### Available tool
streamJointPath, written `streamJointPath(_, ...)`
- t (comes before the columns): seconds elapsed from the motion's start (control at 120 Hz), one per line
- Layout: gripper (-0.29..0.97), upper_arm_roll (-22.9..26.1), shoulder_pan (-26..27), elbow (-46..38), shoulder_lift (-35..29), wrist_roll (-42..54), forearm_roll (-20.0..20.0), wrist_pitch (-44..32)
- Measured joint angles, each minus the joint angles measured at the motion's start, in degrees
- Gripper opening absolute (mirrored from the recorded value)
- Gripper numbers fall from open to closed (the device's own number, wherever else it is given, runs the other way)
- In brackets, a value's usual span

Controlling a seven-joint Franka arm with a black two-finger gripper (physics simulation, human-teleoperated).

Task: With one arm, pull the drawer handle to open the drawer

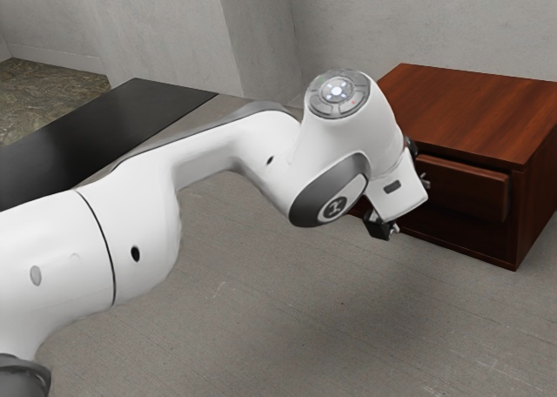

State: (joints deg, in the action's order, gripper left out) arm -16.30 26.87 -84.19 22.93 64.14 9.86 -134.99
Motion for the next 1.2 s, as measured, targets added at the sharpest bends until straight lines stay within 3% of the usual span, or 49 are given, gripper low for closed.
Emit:
streamJointPath(0.3,0.68,-2.09,1.99,-2.35,-2.12,-0.78,0.14,0.10)
streamJointPath(0.6,0.67,-11.71,12.22,-8.25,-5.65,-1.30,0.11,0.15)
streamJointPath(0.983,0.68,-13.01,14.58,-15.35,-11.19,-1.68,0.14,0.15)
streamJointPath(1.108,0.65,-23.85,24.61,-17.27,-12.11,-1.74,0.13,0.17)
streamJointPath(1.2,0.68,-26.56,27.95,-18.95,-12.72,-1.79,0.03,0.16)
